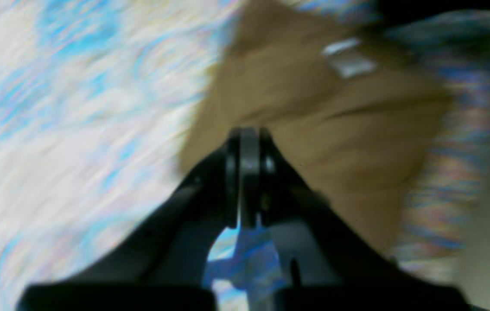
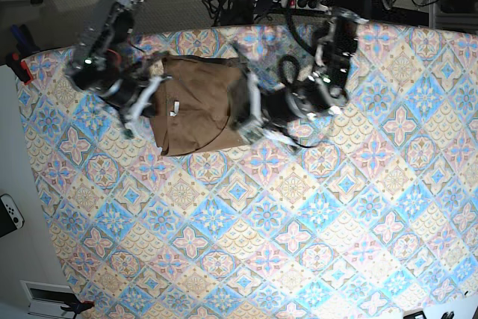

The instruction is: Layout the t-shirt on the table in an organized manner, then fold the t-shirt properly

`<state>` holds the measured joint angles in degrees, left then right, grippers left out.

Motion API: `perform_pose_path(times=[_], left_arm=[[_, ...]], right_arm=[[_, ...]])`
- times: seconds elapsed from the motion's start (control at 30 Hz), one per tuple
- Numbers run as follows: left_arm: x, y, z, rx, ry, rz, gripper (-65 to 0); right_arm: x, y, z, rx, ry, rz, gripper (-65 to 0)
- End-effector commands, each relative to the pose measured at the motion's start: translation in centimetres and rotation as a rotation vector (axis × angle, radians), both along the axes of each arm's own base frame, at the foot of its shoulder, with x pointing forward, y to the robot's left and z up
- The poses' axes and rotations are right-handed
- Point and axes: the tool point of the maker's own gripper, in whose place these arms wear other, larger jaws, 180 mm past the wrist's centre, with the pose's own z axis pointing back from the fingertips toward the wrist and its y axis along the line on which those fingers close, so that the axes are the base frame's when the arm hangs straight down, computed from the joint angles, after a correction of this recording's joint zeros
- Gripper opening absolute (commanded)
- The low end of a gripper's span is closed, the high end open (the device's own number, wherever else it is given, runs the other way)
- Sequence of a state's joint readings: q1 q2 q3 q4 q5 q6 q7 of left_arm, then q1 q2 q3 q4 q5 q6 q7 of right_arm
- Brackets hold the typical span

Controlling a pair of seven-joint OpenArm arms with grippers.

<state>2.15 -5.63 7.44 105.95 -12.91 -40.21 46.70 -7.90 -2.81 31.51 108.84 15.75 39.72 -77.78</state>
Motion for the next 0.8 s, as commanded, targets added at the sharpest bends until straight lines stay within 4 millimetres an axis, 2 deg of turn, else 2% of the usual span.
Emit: perform_pose_path(times=[0.0, 0.07, 0.17, 0.27, 0.43, 0.53, 0.63, 0.7, 0.77], left_arm=[[1.7, 0.2, 2.4, -0.049, -0.067, 0.025, -65.0], [3.3, 1.0, 3.4, -0.046, -0.101, 0.052, -65.0], [5.5, 1.2, 4.0, -0.036, -0.122, 0.052, -65.0], [7.6, 0.5, 3.5, -0.021, -0.097, 0.032, -65.0], [10.5, -1.4, 1.3, 0.041, -0.019, -0.042, -65.0], [11.5, -2.2, 0.5, 0.082, 0.008, -0.078, -65.0], [11.5, -2.8, -0.9, 0.121, 0.046, -0.112, -65.0], [11.3, -3.8, -1.2, 0.089, 0.048, -0.127, -65.0], [11.1, -3.9, -2.2, 0.063, 0.072, -0.121, -65.0]], right_arm=[[0.7, -0.1, 1.2, 0.009, -0.046, -0.003, -65.0], [0.4, -0.5, 0.9, 0.0, -0.027, -0.012, -65.0], [0.0, -0.8, 0.7, -0.009, -0.004, -0.018, -65.0], [-0.5, -0.9, 0.3, -0.011, 0.01, -0.022, -65.0], [-6.8, -0.8, -3.2, -0.009, 0.173, -0.022, -65.0], [-8.2, -0.7, -3.8, -0.009, 0.207, -0.02, -65.0], [-8.3, -0.7, -3.8, -0.009, 0.208, -0.02, -65.0], [-8.2, -0.7, -3.8, -0.008, 0.207, -0.019, -65.0], [-8.2, -0.6, -3.8, -0.007, 0.206, -0.017, -65.0]])
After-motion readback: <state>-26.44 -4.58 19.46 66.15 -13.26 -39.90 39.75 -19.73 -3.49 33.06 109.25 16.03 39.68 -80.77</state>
